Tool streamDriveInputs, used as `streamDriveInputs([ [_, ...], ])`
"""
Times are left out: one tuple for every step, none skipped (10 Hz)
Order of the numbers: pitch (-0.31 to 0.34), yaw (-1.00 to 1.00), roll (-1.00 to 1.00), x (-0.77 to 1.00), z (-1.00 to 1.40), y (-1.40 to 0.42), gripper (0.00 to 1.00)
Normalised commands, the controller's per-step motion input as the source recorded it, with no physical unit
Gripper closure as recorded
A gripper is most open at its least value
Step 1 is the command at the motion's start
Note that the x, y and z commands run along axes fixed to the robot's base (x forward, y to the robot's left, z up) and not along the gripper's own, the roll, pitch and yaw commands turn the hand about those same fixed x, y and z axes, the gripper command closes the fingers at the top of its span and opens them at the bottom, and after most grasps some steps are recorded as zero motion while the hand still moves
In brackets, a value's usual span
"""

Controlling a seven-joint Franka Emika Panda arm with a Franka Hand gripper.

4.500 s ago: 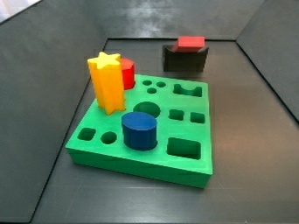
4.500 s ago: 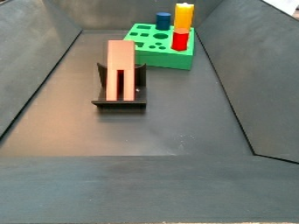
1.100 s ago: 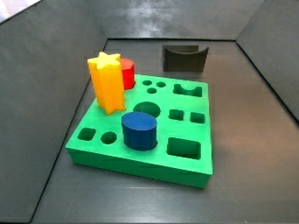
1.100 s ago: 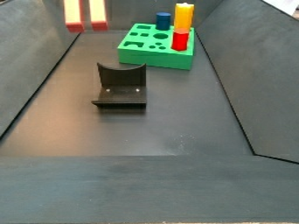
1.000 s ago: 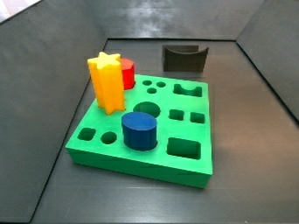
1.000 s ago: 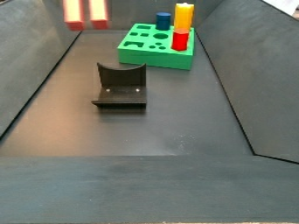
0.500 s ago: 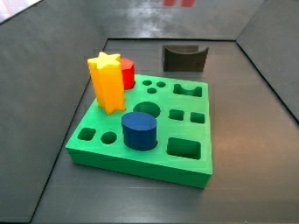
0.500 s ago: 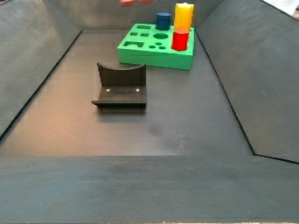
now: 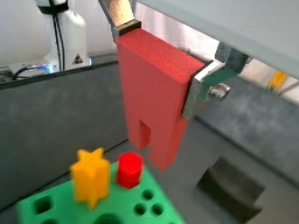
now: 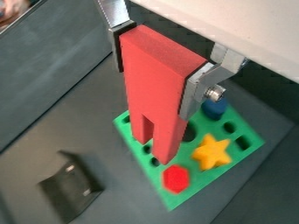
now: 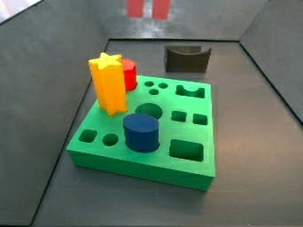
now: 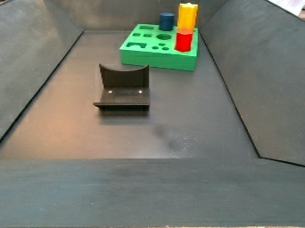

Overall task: Pick up the double-square object. Move up. Place the double-square object on the fixture. Regrasp the double-square object. Move to above the board. Insert the double-square object.
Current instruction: Move to above the board.

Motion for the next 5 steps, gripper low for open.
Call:
streamDriveInputs([
  [-0.058,-0.19,-1.0,-0.15,0.04,-0.08,1.0],
  [-0.048,-0.18,-0.96,-0.11,0.03,-0.05,1.0],
  [-0.035,-0.08,-0.56,-0.07,0.01,0.0,1.0],
  [-0.038,-0.05,-0.41,-0.06,0.01,0.01,1.0],
  [-0.027,-0.03,-0.22,-0.04,-0.01,0.01,1.0],
])
